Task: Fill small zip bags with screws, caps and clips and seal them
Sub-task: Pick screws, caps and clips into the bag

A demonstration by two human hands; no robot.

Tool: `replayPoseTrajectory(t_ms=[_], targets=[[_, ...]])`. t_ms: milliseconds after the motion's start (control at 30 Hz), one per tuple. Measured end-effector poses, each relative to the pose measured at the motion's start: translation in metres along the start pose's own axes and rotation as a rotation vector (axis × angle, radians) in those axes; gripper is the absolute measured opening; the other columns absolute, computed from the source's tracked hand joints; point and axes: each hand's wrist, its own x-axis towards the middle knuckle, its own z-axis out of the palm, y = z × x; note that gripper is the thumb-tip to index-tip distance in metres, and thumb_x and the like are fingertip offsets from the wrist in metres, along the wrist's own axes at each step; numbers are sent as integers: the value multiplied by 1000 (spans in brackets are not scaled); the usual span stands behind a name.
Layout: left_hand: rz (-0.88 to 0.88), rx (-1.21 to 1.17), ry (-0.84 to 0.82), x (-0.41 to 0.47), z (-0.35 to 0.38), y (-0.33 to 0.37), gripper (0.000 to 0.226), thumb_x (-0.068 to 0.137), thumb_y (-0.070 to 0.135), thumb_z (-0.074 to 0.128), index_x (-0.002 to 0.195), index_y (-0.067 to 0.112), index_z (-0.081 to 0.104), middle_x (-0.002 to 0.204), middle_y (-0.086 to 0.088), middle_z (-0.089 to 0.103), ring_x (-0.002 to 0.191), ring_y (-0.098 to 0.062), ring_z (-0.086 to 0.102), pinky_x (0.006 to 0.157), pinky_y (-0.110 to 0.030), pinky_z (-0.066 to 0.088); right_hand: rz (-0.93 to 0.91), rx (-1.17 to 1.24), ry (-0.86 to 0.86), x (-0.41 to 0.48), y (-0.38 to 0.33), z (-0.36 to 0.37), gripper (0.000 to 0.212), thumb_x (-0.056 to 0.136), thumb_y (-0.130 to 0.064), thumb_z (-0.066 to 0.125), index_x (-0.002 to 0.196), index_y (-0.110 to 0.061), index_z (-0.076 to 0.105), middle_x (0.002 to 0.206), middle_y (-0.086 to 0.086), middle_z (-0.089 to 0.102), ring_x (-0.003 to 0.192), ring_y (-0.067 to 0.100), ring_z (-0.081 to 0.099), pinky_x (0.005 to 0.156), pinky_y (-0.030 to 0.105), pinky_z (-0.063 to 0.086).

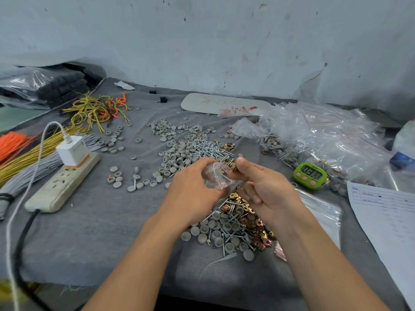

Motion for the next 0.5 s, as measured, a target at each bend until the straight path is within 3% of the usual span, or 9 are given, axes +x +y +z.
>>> replayPoseTrajectory(t_ms=[100, 333, 433, 500], targets=[[8, -5, 1, -1, -1, 0, 47, 75, 55, 81, 116, 47, 60, 92, 26, 63, 83, 13, 56, 65, -11, 33, -20, -5, -2, -1, 1, 0, 28, 70, -25, 78, 82, -2, 67, 79, 20, 76, 26, 7, 28, 38, 19, 35], [16, 10, 9, -1, -1, 1, 49, 74, 57, 81, 117, 47, 59, 95, 25, 63, 86, 12, 54, 66, -12, 33, -74, -47, 5, -4, 0, 1, 17, 64, -22, 81, 68, -8, 72, 75, 20, 73, 27, 7, 30, 39, 19, 28], [27, 19, 9, -1, -1, 0, 54, 74, 58, 82, 122, 46, 59, 101, 24, 64, 93, 12, 54, 70, -11, 34, -138, -78, 21, -6, 1, 3, 13, 72, -13, 82, 75, -3, 74, 73, 19, 72, 32, 6, 47, 37, 16, 38], [33, 5, 15, -2, -1, 1, 53, 73, 58, 81, 120, 47, 59, 102, 24, 65, 94, 11, 56, 71, -11, 36, -210, -240, 72, -6, 1, 5, 6, 80, -9, 83, 75, -9, 79, 74, 13, 76, 44, 7, 60, 43, 17, 45]])
